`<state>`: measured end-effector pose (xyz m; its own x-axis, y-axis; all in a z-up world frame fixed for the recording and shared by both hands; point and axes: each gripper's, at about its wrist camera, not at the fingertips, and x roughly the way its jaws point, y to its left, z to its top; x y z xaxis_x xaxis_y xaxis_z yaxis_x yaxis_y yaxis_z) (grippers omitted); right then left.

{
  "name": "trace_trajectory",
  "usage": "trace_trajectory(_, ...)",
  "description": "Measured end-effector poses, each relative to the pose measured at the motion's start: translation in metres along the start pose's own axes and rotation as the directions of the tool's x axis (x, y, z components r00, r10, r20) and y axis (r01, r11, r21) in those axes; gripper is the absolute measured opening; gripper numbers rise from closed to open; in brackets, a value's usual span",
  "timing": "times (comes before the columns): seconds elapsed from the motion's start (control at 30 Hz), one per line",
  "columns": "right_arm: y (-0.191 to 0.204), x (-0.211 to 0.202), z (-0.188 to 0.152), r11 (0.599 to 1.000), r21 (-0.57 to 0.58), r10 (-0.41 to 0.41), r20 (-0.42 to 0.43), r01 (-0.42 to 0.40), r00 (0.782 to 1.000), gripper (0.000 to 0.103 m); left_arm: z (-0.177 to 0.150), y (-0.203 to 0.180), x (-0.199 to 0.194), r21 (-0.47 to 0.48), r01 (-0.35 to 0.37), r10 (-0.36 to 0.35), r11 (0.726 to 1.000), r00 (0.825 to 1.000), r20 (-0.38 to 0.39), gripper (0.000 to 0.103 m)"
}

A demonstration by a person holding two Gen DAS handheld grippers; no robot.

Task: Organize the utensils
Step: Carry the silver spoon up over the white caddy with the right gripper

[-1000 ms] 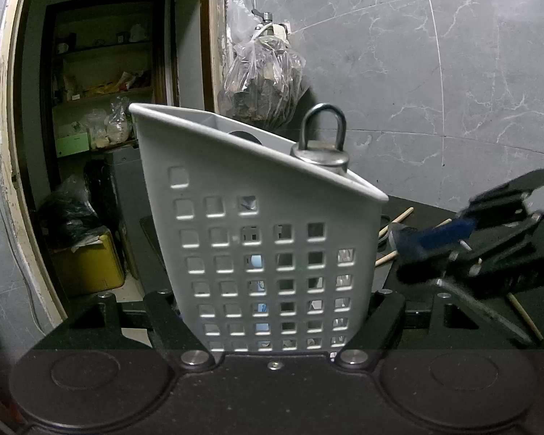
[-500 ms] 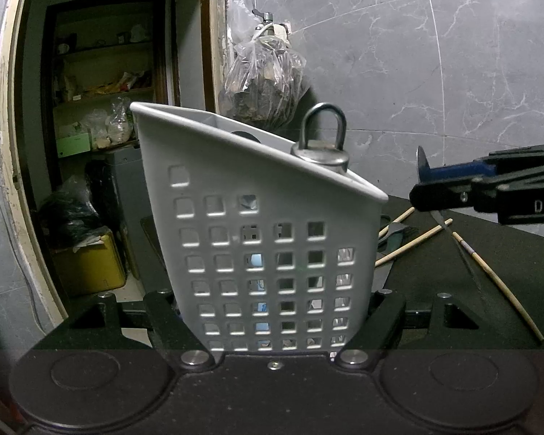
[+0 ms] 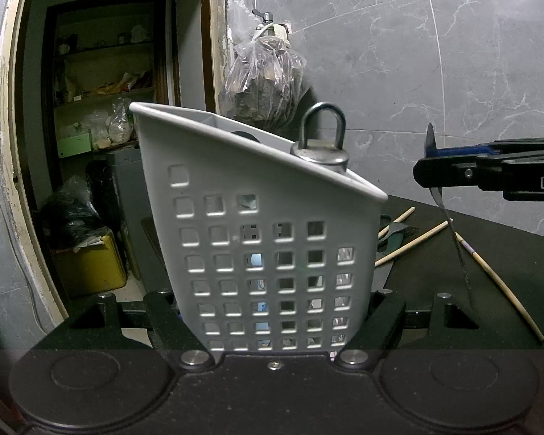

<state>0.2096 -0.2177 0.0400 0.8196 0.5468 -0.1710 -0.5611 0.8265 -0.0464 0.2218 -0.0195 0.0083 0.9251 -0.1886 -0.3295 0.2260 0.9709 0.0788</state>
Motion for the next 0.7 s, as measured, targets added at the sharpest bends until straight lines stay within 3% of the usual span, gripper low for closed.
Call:
trace_trajectory(0.4,-0.004,-0.005,-0.002,1.000,0.025,-0.008,0.034,0.007,0.999,0.041,0.000,0.000,0.000,0.000,0.000,0.000,1.000,1.000,0.000,0.077)
trace_trajectory(0.7,-0.003,-0.012,0.010,1.000,0.021,-0.004,0.105,0.002,0.995,0.041,0.000,0.000,0.000,0.001,0.000,0.000,1.000,1.000,0.000,0.077)
